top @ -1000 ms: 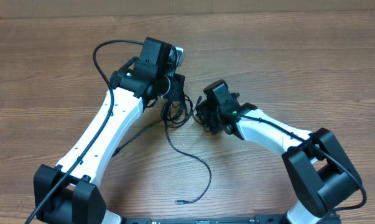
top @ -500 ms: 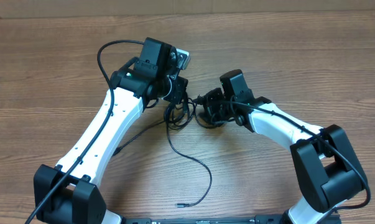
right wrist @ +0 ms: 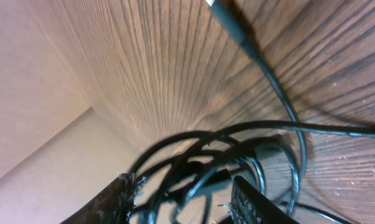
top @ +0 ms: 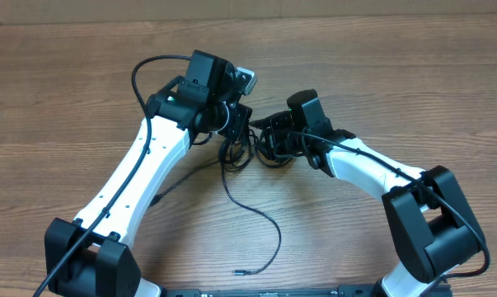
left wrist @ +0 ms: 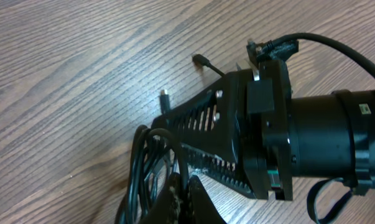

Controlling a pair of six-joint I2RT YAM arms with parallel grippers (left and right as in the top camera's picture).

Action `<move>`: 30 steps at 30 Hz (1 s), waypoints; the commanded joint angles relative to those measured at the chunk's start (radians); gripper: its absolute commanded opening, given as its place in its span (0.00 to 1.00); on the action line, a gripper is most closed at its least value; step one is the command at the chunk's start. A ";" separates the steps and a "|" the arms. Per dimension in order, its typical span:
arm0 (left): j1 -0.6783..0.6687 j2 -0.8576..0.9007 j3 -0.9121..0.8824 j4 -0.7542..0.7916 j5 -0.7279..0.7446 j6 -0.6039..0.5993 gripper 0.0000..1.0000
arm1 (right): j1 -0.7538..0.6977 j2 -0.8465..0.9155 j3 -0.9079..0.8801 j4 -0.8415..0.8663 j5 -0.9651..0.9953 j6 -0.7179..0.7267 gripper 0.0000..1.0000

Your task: Untangle cables

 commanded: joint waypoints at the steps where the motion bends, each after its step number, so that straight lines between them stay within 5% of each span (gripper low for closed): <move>1: -0.006 0.010 0.008 -0.001 0.029 0.024 0.04 | 0.005 0.007 -0.003 0.005 0.032 0.023 0.45; 16: -0.006 0.010 0.008 0.008 0.082 0.020 0.04 | 0.066 0.007 -0.003 0.009 0.093 0.109 0.41; 26: -0.006 0.010 0.008 0.002 0.077 0.020 0.04 | 0.069 0.007 -0.003 0.003 0.122 0.115 0.04; 30: -0.006 0.010 0.008 0.007 0.034 0.019 0.04 | 0.069 0.007 -0.004 -0.058 0.123 0.114 0.04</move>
